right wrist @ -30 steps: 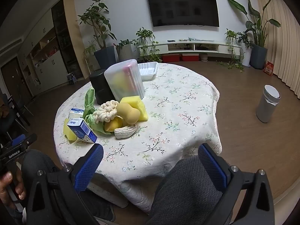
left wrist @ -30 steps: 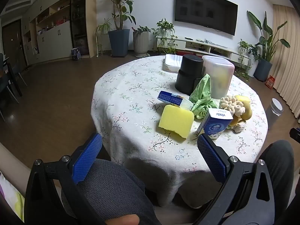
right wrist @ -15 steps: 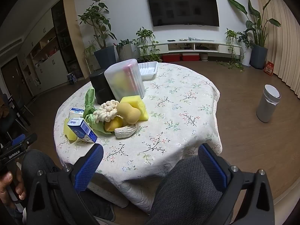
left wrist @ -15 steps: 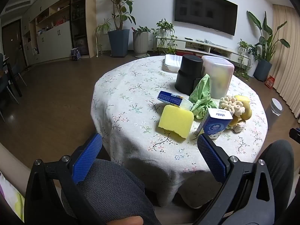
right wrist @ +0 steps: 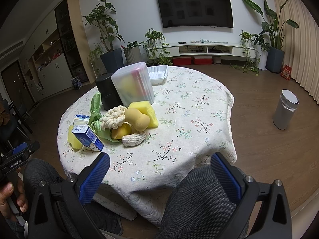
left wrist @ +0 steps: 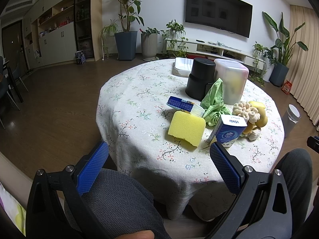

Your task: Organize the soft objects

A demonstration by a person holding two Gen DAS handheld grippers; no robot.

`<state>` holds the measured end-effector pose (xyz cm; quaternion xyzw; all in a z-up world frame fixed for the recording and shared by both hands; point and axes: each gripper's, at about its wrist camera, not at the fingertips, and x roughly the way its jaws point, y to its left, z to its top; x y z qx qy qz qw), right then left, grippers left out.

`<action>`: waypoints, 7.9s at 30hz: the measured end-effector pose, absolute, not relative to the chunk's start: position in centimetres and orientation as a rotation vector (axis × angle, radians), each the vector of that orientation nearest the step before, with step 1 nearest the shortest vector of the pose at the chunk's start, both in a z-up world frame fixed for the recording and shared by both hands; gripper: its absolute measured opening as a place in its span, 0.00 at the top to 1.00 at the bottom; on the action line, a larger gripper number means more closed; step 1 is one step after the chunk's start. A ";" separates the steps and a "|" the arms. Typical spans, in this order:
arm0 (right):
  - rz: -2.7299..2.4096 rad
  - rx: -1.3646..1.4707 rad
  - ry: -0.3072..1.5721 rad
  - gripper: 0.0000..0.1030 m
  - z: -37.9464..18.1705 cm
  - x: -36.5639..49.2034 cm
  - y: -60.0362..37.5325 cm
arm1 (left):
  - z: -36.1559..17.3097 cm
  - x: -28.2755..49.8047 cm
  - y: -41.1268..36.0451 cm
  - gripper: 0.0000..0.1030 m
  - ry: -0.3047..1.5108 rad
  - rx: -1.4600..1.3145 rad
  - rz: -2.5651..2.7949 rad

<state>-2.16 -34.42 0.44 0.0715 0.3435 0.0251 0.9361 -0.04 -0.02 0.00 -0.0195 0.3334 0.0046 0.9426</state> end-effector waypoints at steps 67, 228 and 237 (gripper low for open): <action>0.069 0.129 0.759 0.00 -0.9 -0.4 -33.0 | -1.7 1.8 -1.2 0.00 0.757 -0.034 -0.053; 0.415 -0.205 0.975 0.29 -5.4 48.9 -32.2 | -5.4 47.6 -10.2 0.29 1.014 0.240 -0.517; 0.391 -0.083 0.834 0.28 -0.6 46.6 -36.0 | -1.0 46.1 -5.7 0.26 0.916 0.078 -0.499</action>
